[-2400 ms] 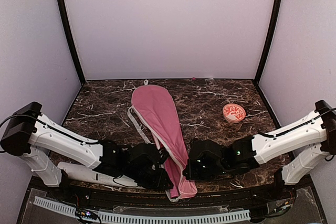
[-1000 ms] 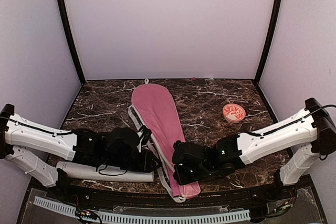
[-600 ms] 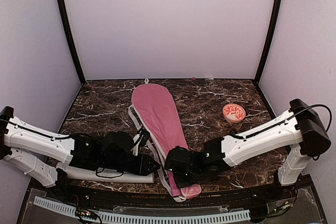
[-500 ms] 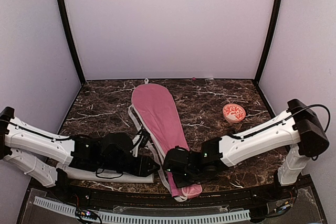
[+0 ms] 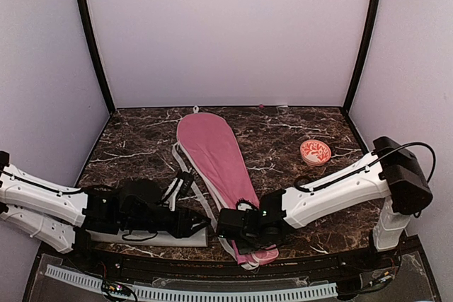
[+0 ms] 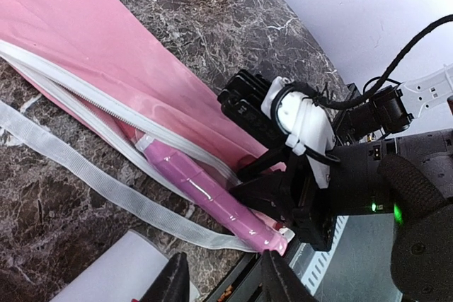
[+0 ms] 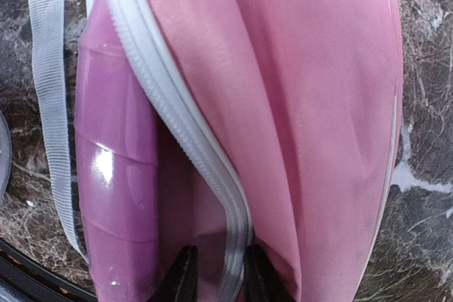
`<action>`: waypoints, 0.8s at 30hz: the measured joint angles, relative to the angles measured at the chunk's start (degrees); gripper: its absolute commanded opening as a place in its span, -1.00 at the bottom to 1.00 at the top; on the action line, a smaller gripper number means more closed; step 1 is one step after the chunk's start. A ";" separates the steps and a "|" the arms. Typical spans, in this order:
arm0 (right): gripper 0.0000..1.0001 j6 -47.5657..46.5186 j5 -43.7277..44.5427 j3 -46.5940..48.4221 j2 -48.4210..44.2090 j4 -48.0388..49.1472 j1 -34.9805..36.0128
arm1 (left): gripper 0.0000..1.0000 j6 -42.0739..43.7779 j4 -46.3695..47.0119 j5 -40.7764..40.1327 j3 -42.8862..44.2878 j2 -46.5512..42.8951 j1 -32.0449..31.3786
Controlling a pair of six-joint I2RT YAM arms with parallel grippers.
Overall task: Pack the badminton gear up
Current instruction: Pick up the racket bag from the center of the board.
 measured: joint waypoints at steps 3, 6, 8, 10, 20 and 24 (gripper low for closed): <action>-0.84 0.20 0.83 0.70 0.96 -1.20 0.20 | -0.26 1.14 1.42 -0.48 -1.46 -1.77 0.00; -1.00 0.76 1.70 0.70 1.14 -1.97 0.31 | -0.21 2.64 2.89 -0.87 -3.48 -3.80 0.00; -1.00 1.29 1.97 0.33 0.94 -1.86 0.31 | -0.17 4.09 3.78 -1.20 -4.52 -4.94 0.00; -1.00 1.42 1.95 -0.33 0.48 -1.09 0.28 | -0.14 6.34 5.62 -1.64 -5.60 -5.66 0.00; -1.00 2.89 -2.36 -13.68 -11.56 13.11 -2.38 | -0.05 19.45 12.61 -2.60 -5.66 2.14 -2.69; -1.00 3.30 -4.24 -16.74 -17.46 16.83 -2.97 | -0.05 21.31 15.93 -2.58 -5.25 6.40 -3.80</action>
